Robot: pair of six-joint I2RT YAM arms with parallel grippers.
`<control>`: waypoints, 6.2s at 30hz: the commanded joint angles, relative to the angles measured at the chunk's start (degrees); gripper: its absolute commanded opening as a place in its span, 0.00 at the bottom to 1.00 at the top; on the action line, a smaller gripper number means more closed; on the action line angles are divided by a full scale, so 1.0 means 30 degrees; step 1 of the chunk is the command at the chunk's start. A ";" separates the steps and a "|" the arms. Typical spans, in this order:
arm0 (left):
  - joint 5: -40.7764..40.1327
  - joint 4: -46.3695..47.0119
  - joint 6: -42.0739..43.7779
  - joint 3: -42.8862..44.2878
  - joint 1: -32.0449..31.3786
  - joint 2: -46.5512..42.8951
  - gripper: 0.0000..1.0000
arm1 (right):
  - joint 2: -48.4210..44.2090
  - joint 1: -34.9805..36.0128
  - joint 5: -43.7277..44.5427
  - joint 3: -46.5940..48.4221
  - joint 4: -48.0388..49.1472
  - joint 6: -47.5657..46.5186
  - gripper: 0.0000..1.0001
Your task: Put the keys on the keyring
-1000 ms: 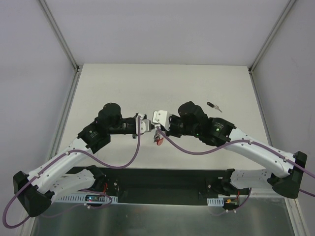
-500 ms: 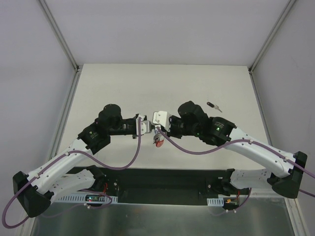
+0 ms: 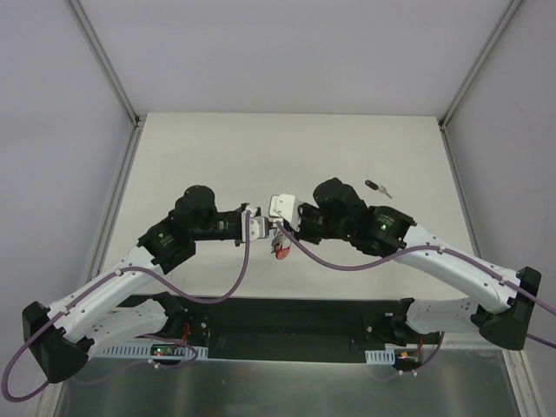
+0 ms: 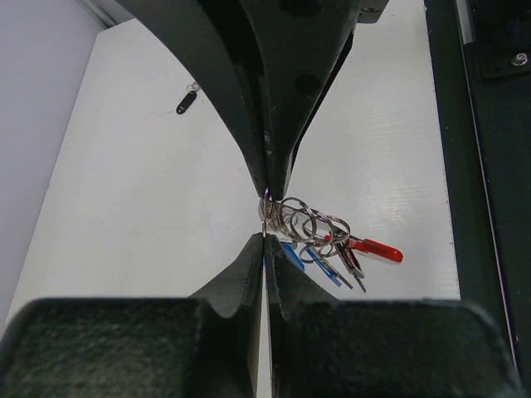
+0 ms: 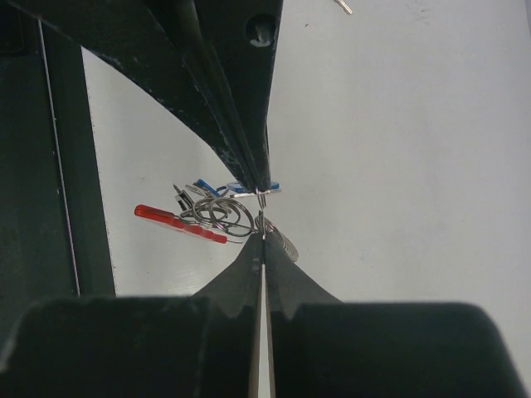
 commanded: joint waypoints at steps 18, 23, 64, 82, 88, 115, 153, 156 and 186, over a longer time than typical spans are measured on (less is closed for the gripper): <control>-0.0417 0.0576 0.0630 -0.0230 -0.0402 -0.0366 0.00 | -0.0242 -0.0162 0.0217 0.0843 0.1120 0.0365 0.01; -0.0535 0.0605 0.0630 -0.0259 -0.0431 -0.0424 0.00 | -0.0242 -0.0162 -0.0164 0.0901 0.1061 0.0278 0.01; -0.0798 0.0605 0.0512 -0.0201 -0.0548 -0.0279 0.00 | -0.0769 -0.0162 -0.0135 0.0520 0.1178 -0.0191 0.02; -0.0447 0.0576 0.0307 -0.0113 -0.0519 -0.0425 0.00 | -0.0037 -0.0162 -0.0516 0.0608 0.1060 -0.0221 0.01; -0.0272 0.0605 0.0249 -0.0113 -0.0548 -0.0484 0.00 | 0.0022 -0.0162 -0.0311 0.0579 0.1090 -0.0221 0.01; 0.0141 0.0634 0.0102 -0.0025 -0.0548 -0.0337 0.00 | 0.0051 -0.0133 -0.0341 0.0550 0.1120 -0.0309 0.01; 0.0139 0.0781 -0.0044 -0.0084 -0.0548 -0.0484 0.00 | 0.0022 -0.0162 -0.0486 0.0549 0.1149 -0.0397 0.01; 0.0286 0.0810 -0.0102 -0.0084 -0.0548 -0.0484 0.00 | 0.0109 -0.0162 -0.0545 0.0549 0.1148 -0.0397 0.01; 0.0989 0.0869 -0.1128 0.0209 -0.0548 0.0102 0.00 | -0.1061 0.0453 -0.0837 -0.0476 0.2261 -0.1012 0.01</control>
